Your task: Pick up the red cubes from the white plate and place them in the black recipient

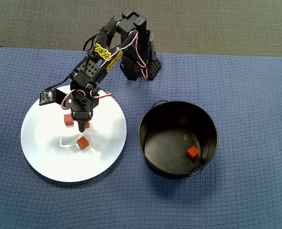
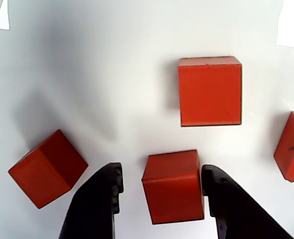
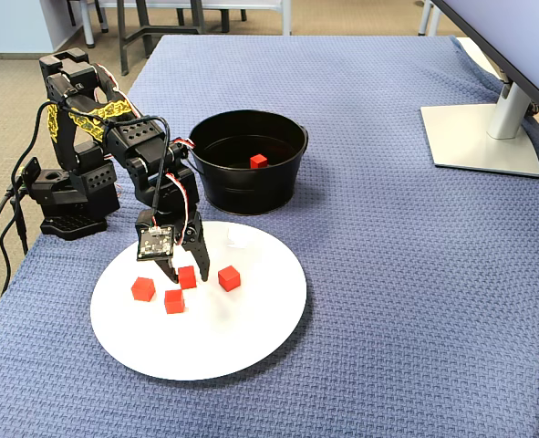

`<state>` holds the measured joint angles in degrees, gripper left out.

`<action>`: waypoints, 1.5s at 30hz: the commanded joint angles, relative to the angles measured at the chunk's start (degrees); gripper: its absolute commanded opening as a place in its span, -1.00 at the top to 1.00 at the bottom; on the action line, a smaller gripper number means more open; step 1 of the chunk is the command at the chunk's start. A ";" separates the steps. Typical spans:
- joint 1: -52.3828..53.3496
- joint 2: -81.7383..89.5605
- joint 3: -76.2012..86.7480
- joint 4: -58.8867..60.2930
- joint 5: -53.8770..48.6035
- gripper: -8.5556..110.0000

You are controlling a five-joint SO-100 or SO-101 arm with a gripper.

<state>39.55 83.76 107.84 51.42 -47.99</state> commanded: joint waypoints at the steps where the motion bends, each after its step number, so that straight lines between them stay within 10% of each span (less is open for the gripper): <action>1: -0.09 0.53 -3.08 0.79 0.09 0.70; 33: -1.14 2.90 1.41 0.26 -2.29 0.86; 45: -9.67 27.95 -8.96 13.80 25.75 0.86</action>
<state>34.89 102.13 105.21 61.70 -34.72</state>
